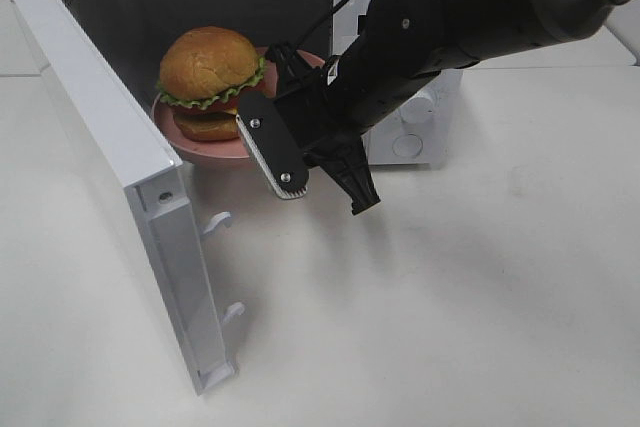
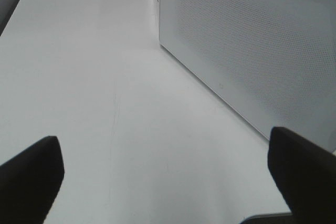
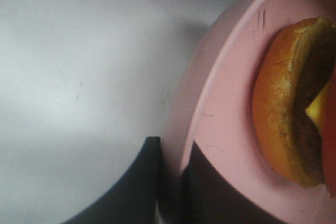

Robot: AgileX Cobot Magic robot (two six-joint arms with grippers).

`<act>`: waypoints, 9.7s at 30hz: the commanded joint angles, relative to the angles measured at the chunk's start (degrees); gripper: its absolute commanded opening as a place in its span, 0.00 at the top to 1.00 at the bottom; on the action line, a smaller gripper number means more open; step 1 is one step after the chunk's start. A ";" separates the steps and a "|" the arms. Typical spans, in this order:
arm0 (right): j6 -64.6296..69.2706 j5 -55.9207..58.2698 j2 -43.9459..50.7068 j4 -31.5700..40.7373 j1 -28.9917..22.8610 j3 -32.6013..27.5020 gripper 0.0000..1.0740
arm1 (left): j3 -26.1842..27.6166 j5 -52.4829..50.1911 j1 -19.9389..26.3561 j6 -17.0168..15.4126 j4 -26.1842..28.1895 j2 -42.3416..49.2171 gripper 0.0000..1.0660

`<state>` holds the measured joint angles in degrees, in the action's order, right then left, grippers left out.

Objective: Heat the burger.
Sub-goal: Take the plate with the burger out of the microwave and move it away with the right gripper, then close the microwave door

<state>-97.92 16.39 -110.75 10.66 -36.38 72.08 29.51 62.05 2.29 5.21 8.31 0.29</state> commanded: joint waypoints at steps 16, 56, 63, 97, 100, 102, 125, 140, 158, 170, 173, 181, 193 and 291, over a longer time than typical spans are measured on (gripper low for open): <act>-1.89 -3.72 13.75 1.20 0.80 -13.06 1.00 | 0.00 -0.74 0.17 -0.40 0.00 0.34 0.08; 8.71 -0.63 51.97 -2.81 0.80 -44.18 1.00 | 0.00 -0.74 0.17 -0.40 0.00 0.34 0.08; 19.14 4.64 57.47 -12.38 0.80 -44.92 1.00 | 0.00 -0.74 0.17 -0.40 0.00 0.34 0.08; 92.36 24.41 60.33 -54.49 0.80 -44.92 0.99 | 0.00 -0.74 0.17 -0.40 0.00 0.34 0.08; 96.72 27.90 58.56 -56.55 0.80 -44.92 1.00 | 0.00 -0.74 0.17 -0.40 0.00 0.34 0.08; 97.92 28.59 58.04 -56.78 0.80 -44.92 1.00 | 0.00 -0.74 0.17 -0.40 0.00 0.34 0.08; 149.89 32.83 31.46 -67.27 0.80 -44.63 0.98 | 0.00 -0.74 0.17 -0.40 0.00 0.34 0.08; 169.77 32.77 15.99 -72.36 0.80 -39.65 0.98 | 0.00 -0.74 0.17 -0.40 0.00 0.34 0.08; 176.93 29.39 3.67 -73.74 0.86 -36.84 0.74 | 0.00 -0.74 0.17 -0.40 -0.06 0.34 0.08; 161.52 29.79 15.76 -64.06 0.69 -35.98 0.48 | 0.00 -0.74 0.17 -0.40 -0.06 0.34 0.08; 159.45 29.79 17.19 -62.28 0.69 -35.98 0.48 | 0.00 -0.74 0.17 -0.40 -0.06 0.34 0.08; 135.73 29.56 32.54 -45.78 0.69 -35.98 0.47 | 0.00 -0.74 0.17 -0.40 -0.06 0.34 0.08; 109.89 33.00 59.30 -26.64 0.69 -35.98 0.20 | 0.00 -0.74 0.17 -0.40 -0.06 0.34 0.08; 100.50 40.62 112.53 -16.21 32.77 -43.32 0.30 | 0.00 -0.74 0.17 -0.40 -0.06 0.40 0.08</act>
<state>2.92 57.30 0.23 -5.73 -3.95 28.93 29.51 62.05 2.29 5.21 8.31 0.29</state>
